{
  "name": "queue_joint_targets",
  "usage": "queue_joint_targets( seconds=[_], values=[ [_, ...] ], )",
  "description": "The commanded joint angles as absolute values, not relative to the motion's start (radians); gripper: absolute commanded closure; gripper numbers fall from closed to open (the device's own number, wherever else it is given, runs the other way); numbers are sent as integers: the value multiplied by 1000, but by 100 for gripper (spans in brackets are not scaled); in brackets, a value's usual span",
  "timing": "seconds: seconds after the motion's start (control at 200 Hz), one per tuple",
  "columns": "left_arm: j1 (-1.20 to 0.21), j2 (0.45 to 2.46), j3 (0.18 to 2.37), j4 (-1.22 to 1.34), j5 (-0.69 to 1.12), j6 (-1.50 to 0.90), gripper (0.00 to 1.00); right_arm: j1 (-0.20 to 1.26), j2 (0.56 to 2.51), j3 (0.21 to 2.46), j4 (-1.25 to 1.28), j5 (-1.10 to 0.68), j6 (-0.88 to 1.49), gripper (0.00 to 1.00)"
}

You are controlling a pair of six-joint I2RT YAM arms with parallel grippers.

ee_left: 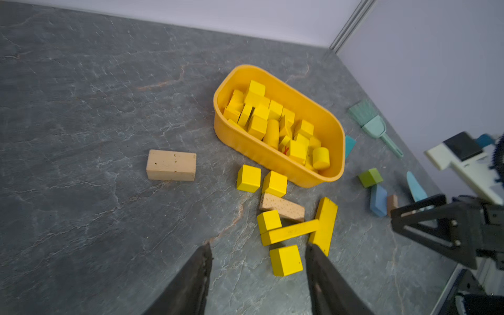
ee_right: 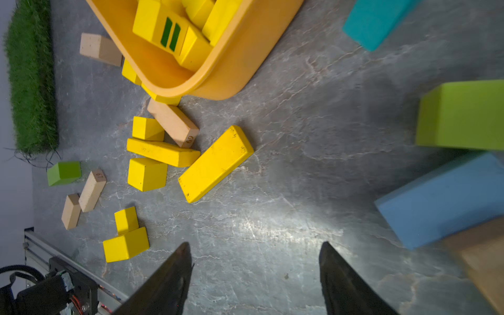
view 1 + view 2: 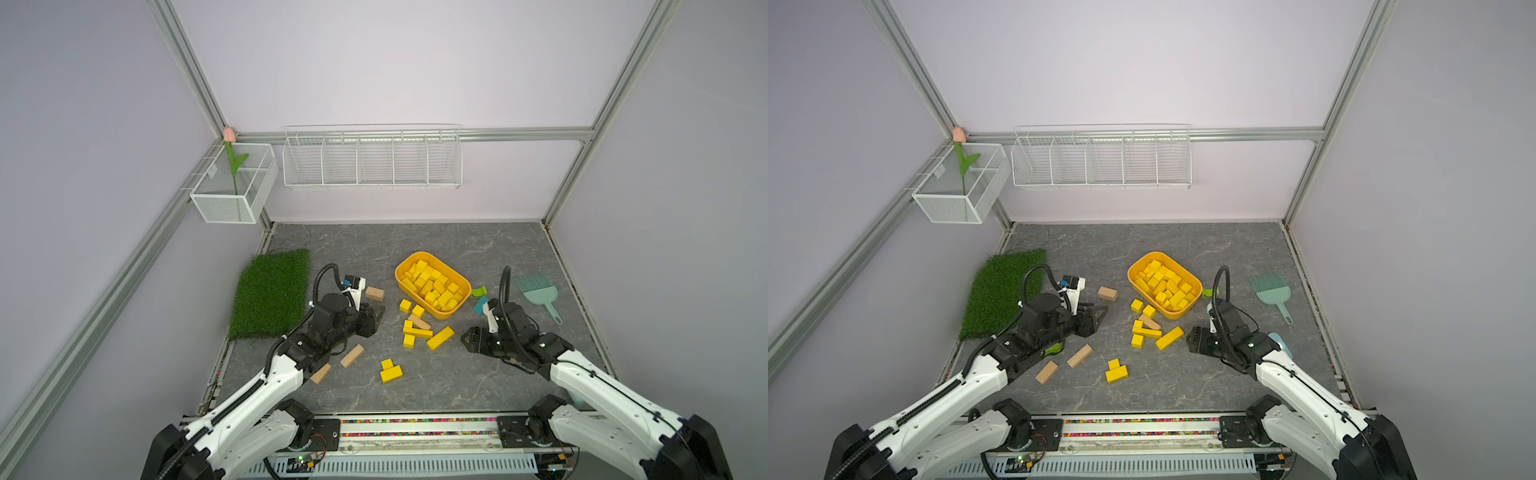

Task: Pick out the yellow building blocks
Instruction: Pick up the building block from the center of the board.

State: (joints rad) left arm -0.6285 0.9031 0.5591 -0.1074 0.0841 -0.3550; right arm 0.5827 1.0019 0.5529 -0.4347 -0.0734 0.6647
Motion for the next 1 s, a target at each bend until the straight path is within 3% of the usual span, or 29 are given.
queue_joint_targets(
  seconds=[0.0,0.11,0.275,0.475,0.995],
  values=[
    [-625,873,533,-44,35,-381,40,679,1094,642,-429,-37,622,27],
    [-624,875,536,-46,31,-378,40,818,1181,712,-447,64,647,26],
    [-623,911,559,-72,1,-391,40,988,1329,753,-347,117,718,16],
    [-620,935,573,-82,-12,-397,41,1176,1537,978,-446,273,663,4],
    [-614,945,575,-80,-7,-401,40,1293,1749,1131,-449,270,753,5]
  ],
)
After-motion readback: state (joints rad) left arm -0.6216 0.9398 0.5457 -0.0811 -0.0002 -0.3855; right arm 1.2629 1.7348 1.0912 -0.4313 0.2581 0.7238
